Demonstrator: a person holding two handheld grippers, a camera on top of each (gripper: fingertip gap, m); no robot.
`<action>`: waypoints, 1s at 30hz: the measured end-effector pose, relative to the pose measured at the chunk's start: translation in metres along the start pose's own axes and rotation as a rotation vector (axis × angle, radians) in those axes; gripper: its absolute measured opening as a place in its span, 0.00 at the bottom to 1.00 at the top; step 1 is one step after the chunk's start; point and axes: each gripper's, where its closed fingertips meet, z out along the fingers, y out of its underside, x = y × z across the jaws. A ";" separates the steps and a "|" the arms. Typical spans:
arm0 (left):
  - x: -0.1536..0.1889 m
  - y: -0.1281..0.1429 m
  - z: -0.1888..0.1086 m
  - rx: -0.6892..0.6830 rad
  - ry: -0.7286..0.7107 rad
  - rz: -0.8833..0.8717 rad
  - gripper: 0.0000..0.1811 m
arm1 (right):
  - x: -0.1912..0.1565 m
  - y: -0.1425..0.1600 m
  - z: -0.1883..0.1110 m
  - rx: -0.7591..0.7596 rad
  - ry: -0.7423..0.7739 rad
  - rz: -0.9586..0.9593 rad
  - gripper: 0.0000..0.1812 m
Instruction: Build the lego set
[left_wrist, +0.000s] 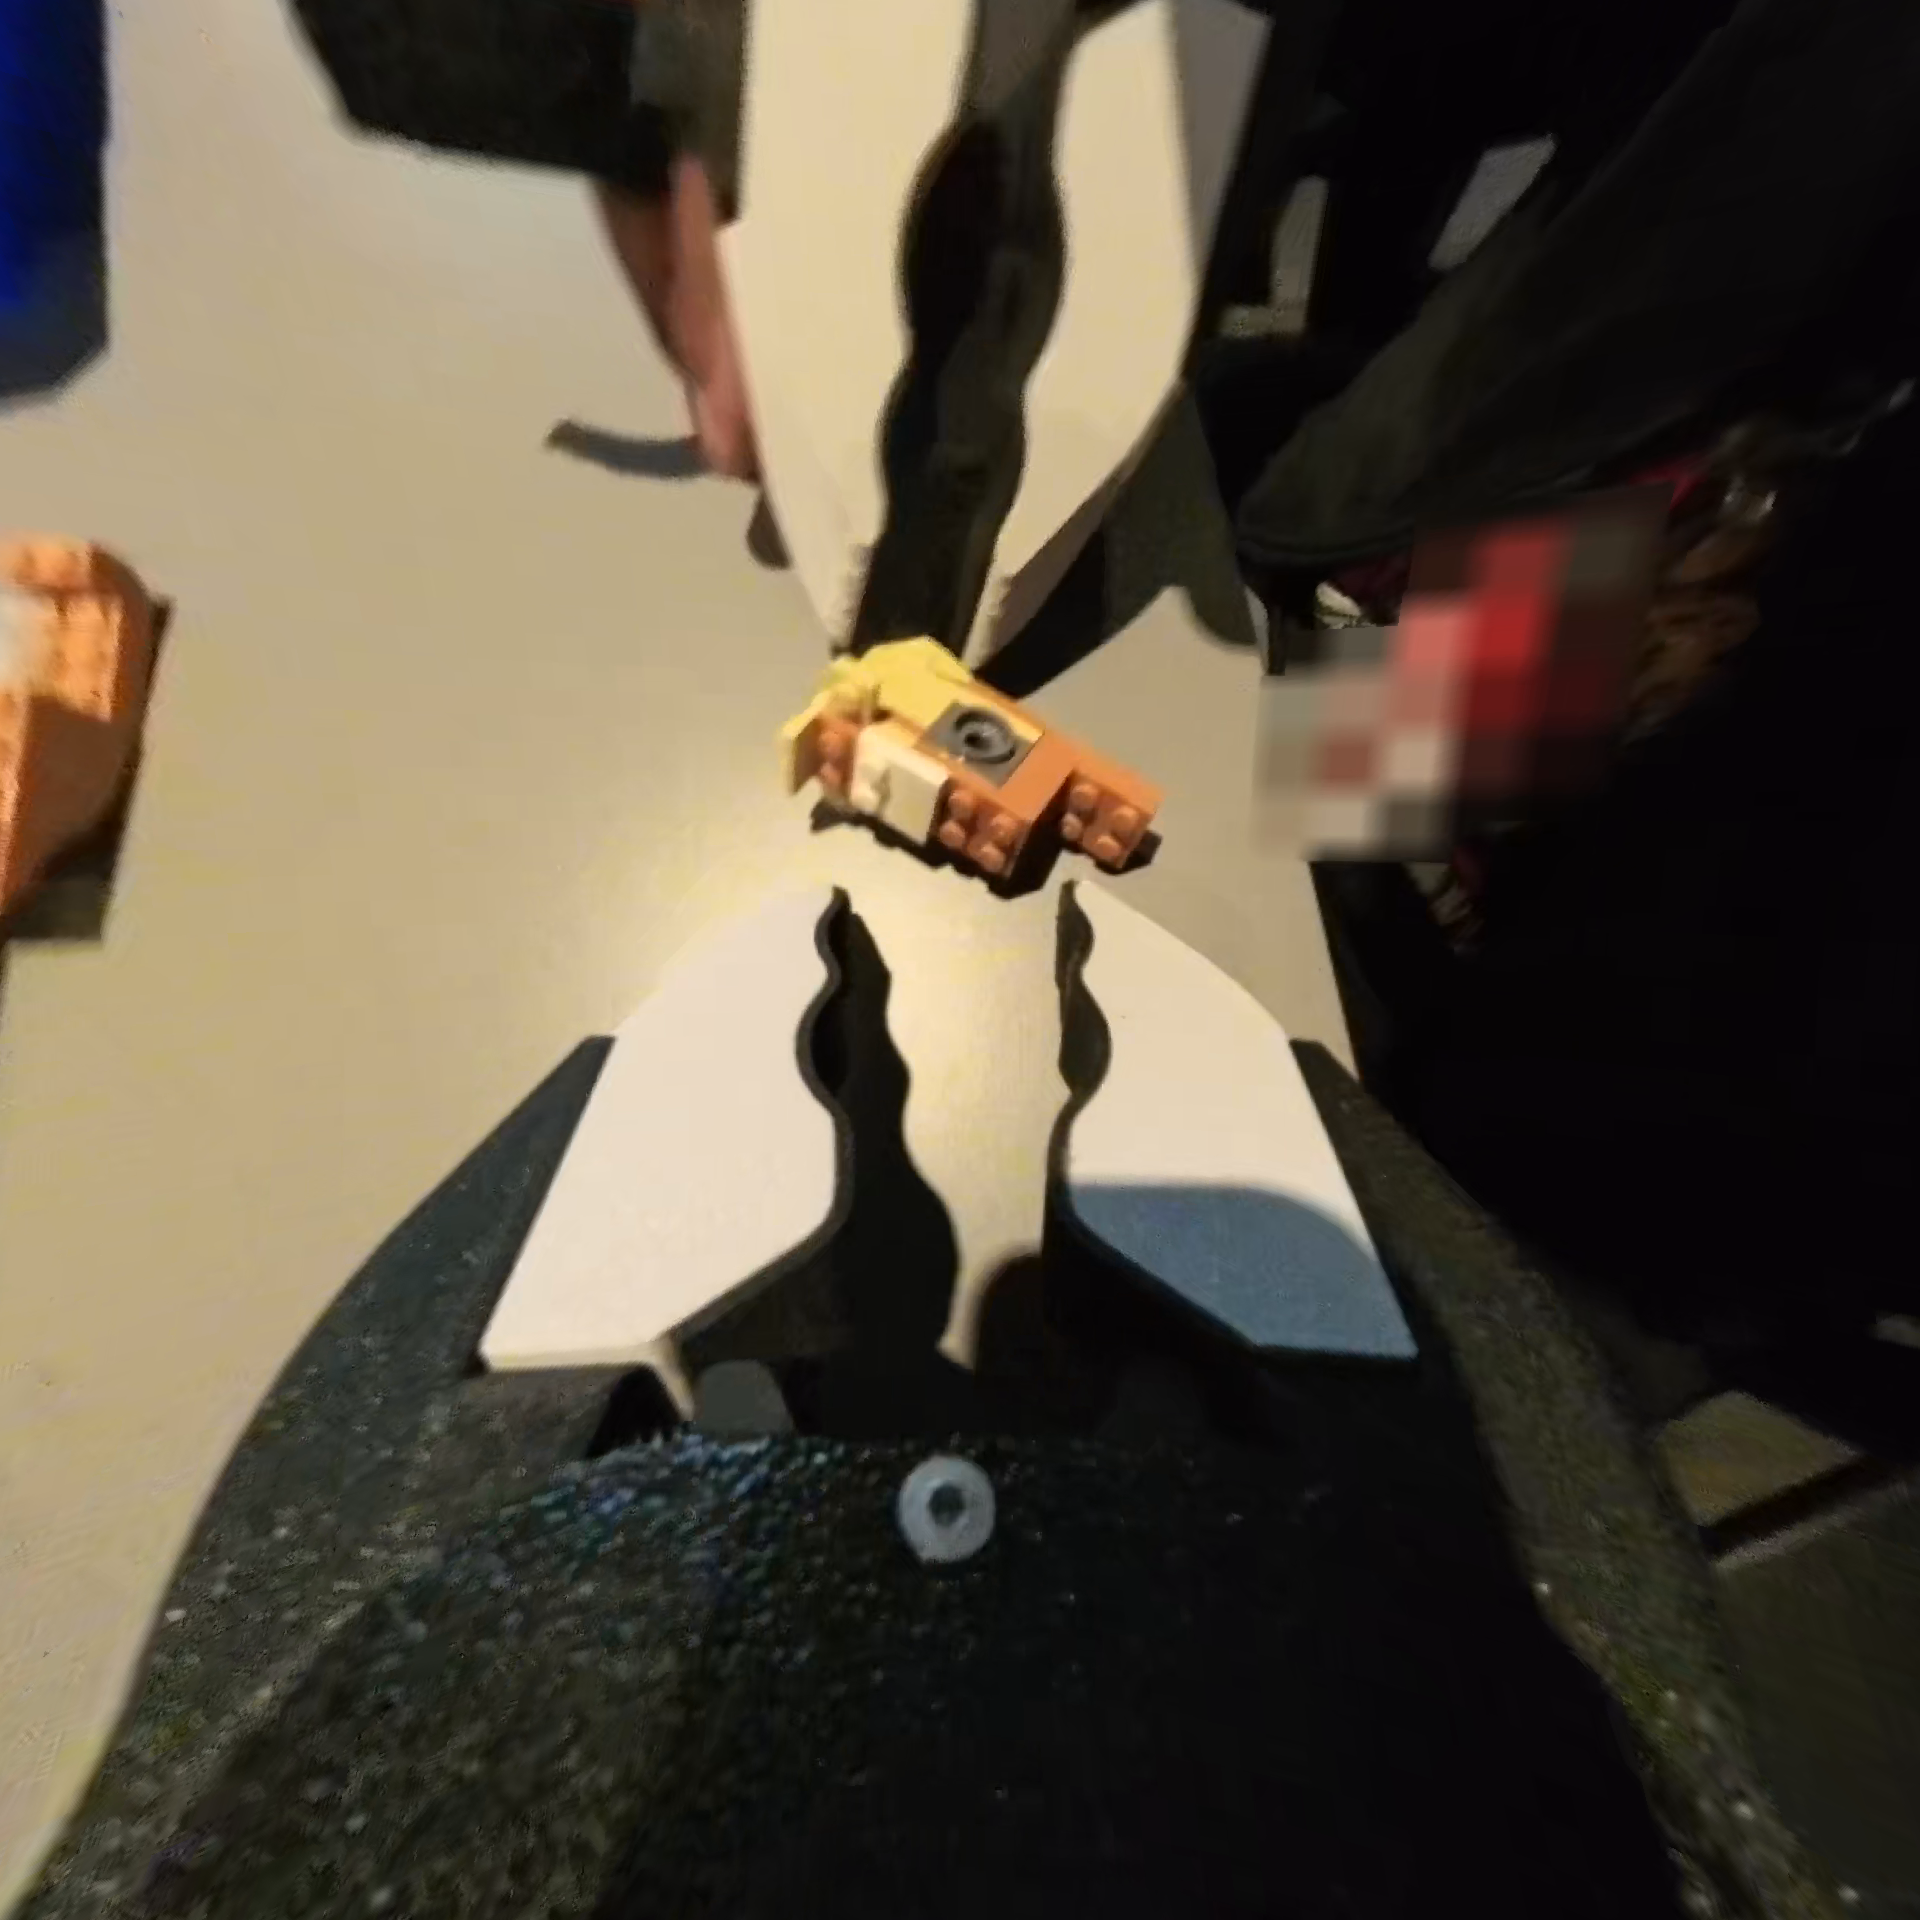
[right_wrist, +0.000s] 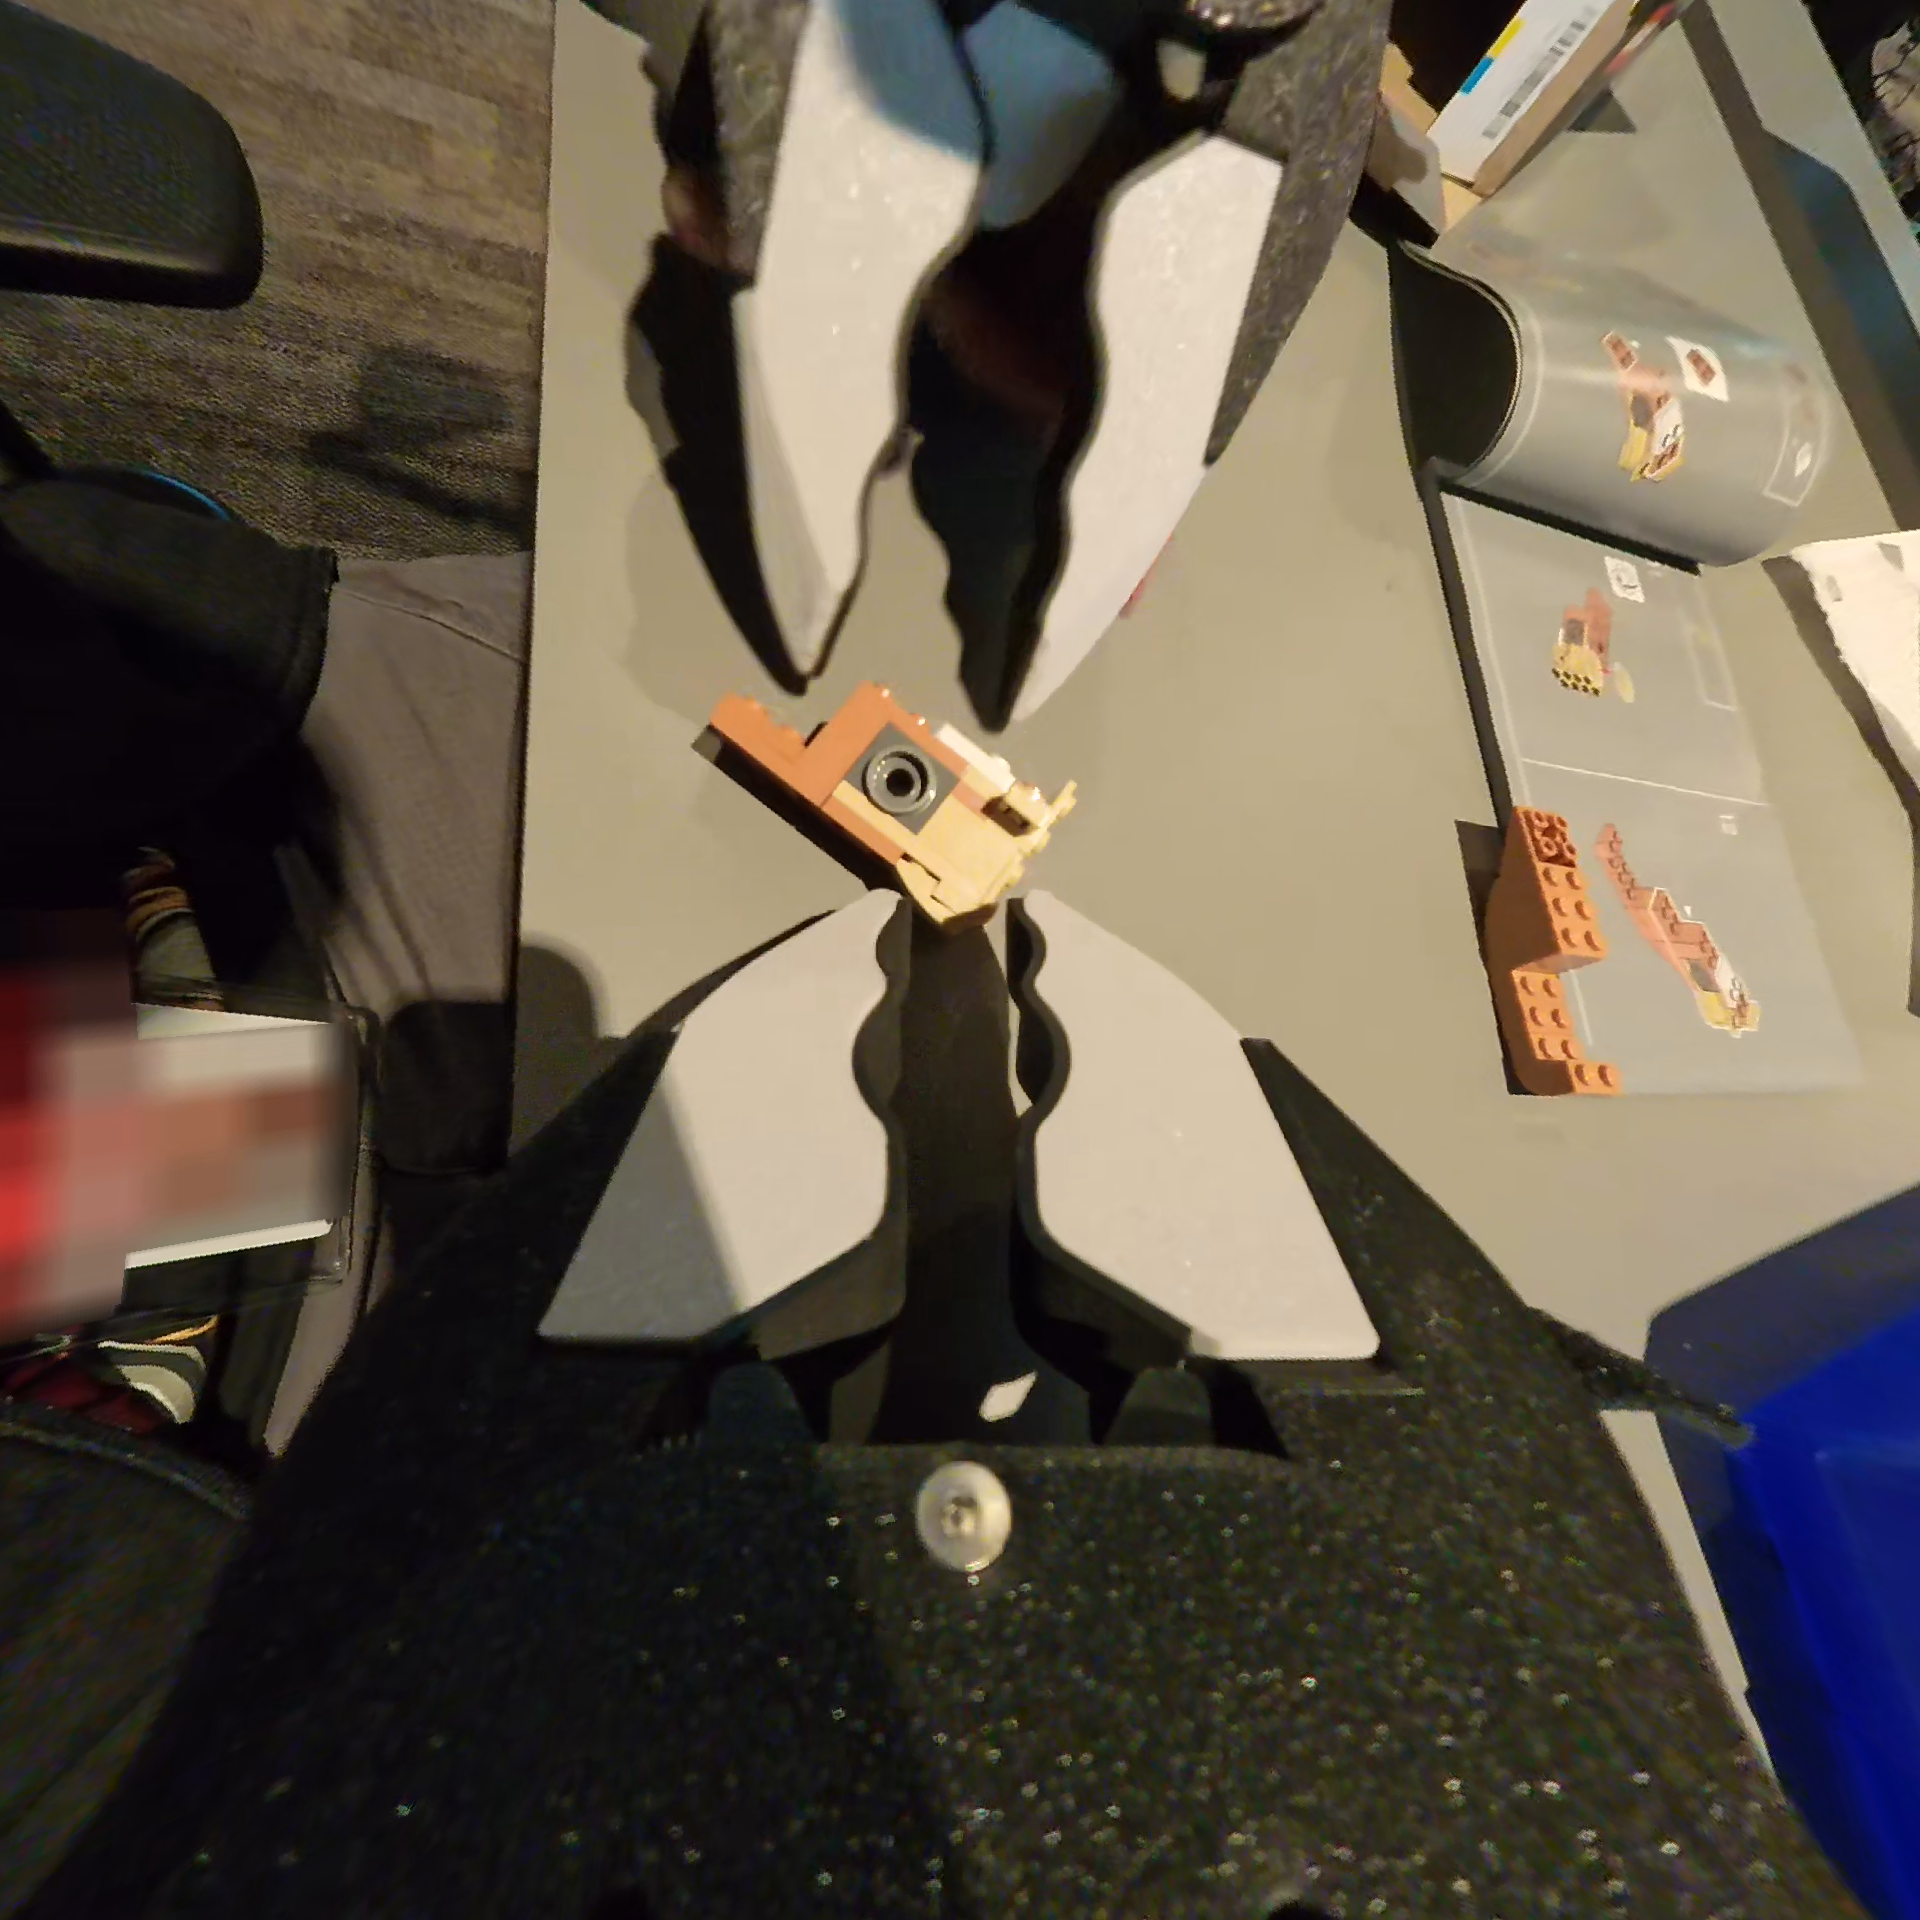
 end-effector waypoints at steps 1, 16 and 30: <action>-0.001 0.001 -0.003 -0.001 0.005 -0.086 0.20 | 0.000 0.000 0.000 0.001 0.001 -0.002 0.10; -0.009 -0.025 0.003 0.103 0.100 -0.909 0.17 | 0.001 -0.002 0.002 -0.023 0.073 -0.055 0.07; -0.003 -0.023 0.012 0.069 0.057 -0.964 0.14 | 0.000 0.000 -0.003 -0.010 0.058 -0.014 0.10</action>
